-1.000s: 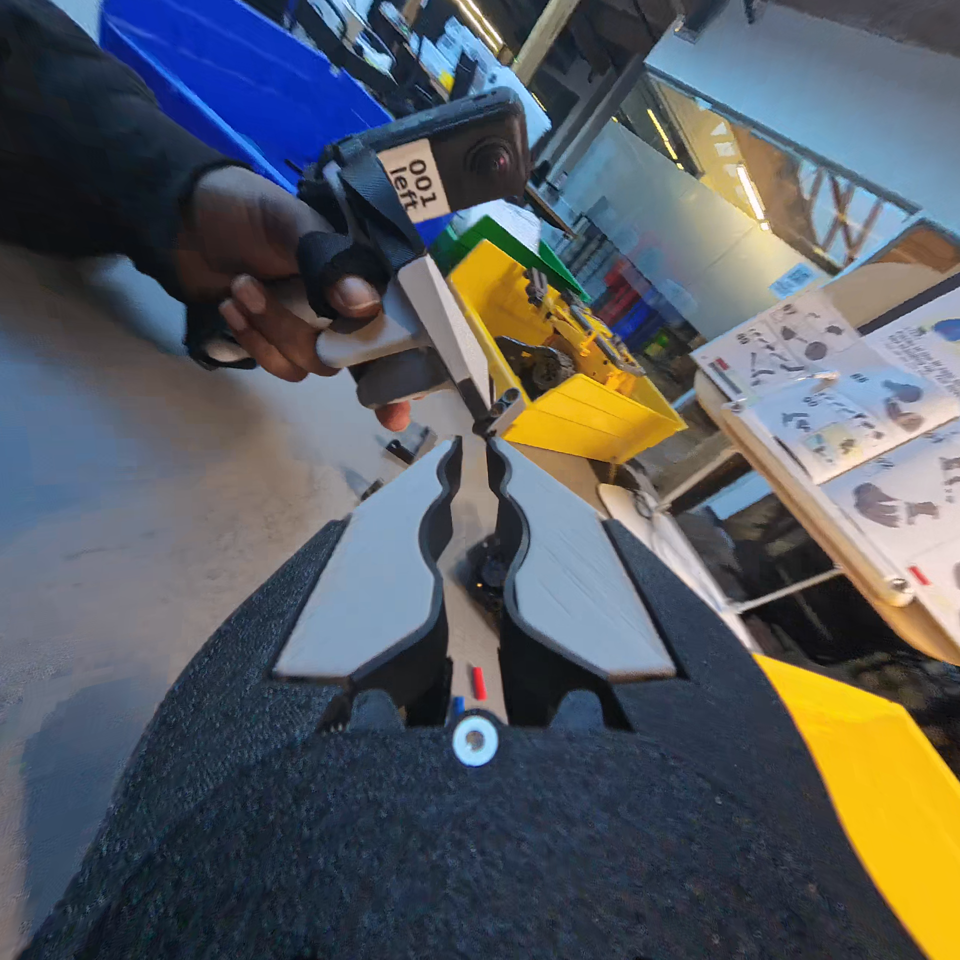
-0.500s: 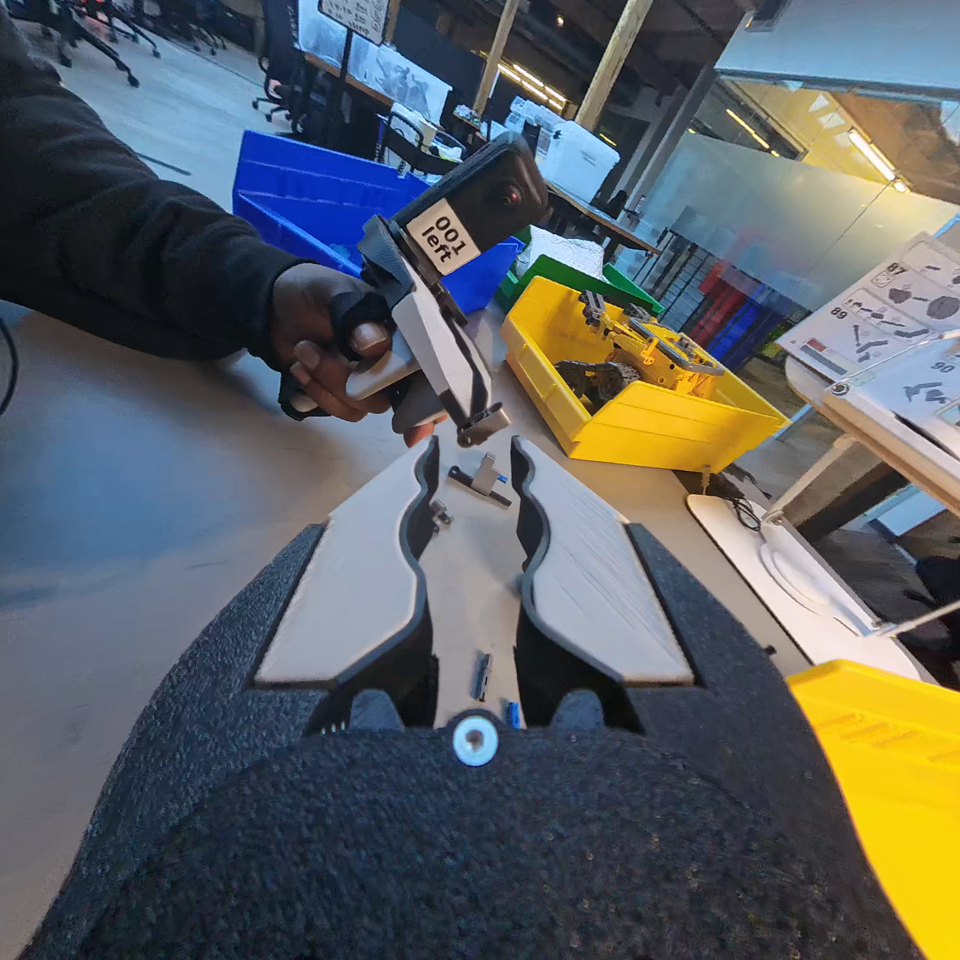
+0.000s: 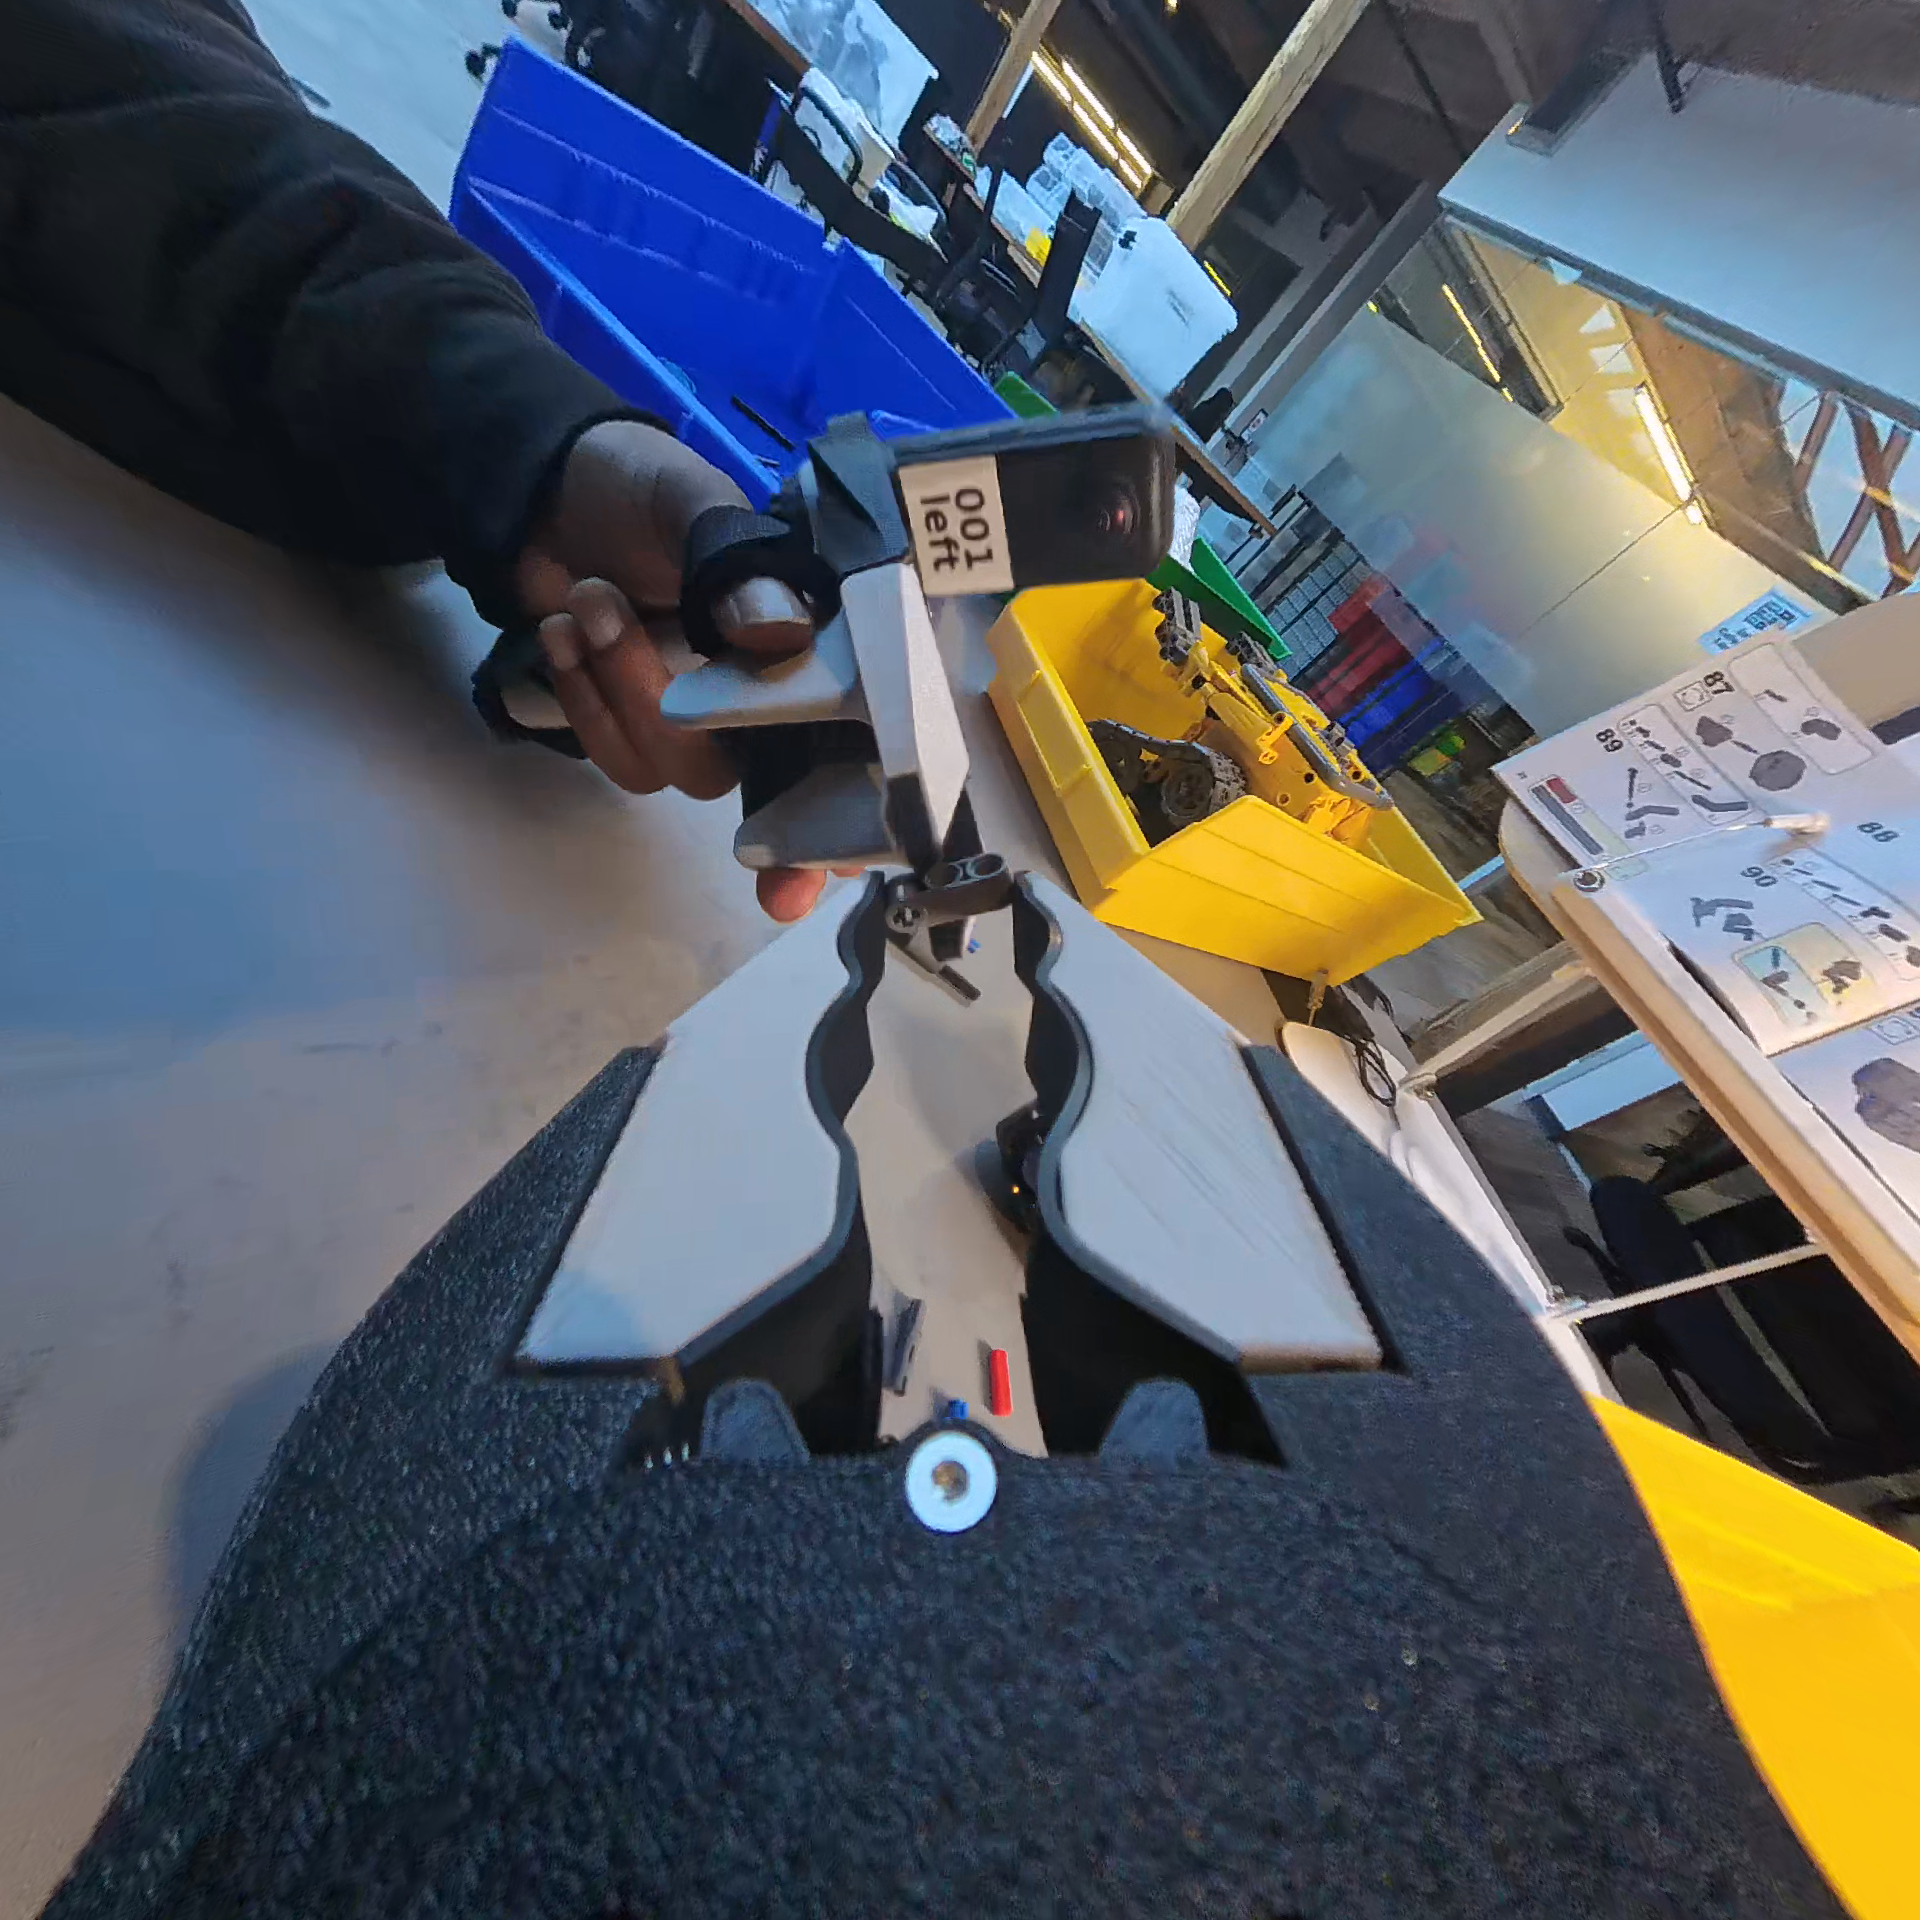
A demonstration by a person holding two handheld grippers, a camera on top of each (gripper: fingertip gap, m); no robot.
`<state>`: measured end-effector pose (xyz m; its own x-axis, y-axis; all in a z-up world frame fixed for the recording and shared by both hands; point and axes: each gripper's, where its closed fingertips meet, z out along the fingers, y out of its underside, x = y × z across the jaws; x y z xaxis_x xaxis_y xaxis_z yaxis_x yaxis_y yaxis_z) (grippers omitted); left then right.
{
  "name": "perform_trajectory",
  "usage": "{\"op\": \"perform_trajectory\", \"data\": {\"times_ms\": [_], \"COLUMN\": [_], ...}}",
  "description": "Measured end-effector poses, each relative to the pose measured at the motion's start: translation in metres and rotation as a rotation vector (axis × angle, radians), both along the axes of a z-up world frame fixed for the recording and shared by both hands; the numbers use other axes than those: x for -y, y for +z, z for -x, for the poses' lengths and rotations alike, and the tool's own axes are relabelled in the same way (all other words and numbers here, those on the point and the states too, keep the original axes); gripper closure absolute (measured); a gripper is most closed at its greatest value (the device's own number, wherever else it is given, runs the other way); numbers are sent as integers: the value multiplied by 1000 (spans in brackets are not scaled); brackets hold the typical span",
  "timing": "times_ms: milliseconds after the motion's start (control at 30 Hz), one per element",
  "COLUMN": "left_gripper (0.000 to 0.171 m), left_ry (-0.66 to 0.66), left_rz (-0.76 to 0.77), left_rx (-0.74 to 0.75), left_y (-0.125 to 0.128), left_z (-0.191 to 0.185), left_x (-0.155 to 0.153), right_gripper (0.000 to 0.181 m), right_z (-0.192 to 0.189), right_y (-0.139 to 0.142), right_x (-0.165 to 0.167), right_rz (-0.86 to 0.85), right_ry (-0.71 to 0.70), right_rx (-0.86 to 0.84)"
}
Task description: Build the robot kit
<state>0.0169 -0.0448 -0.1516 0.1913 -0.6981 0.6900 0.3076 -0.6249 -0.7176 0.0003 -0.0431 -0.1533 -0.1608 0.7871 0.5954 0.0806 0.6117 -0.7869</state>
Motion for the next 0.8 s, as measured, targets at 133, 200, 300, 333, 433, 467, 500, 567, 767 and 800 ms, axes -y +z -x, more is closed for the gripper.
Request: {"op": "perform_trajectory", "data": {"times_ms": [133,200,300,333,433,467,500,567,767,800], "left_gripper": [160,164,165,165,165,165,164,165,165,165], "left_ry": [-26,-21,12,42,150,175,193,210,217,218], "left_rz": [14,19,14,-2,-69,-94,-115,-139,-123,-129], "left_rx": [42,46,18,-8,-157,-212,-246,-279,-294,-295], "left_y": [3,3,1,0,-6,-9,-9,-9,-13,-12], "left_z": [-2,-2,1,6,24,29,31,33,34,34], "left_x": [3,2,-2,-5,-15,-17,-18,-19,-20,-20], "right_gripper": [159,159,158,152,147,147,147,154,169,171], "right_z": [2,2,1,-1,-22,-31,-38,-40,-29,-29], "right_y": [0,-1,-3,-5,-28,-41,-54,-72,-104,-107], "right_x": [4,5,0,-8,-46,-58,-62,-66,-70,-72], "right_rz": [7,13,85,148,395,444,481,505,478,477], "right_ry": [9,11,13,0,-73,-113,-124,-165,-289,-315], "right_rx": [-1,-1,32,76,336,429,506,592,768,784]}}
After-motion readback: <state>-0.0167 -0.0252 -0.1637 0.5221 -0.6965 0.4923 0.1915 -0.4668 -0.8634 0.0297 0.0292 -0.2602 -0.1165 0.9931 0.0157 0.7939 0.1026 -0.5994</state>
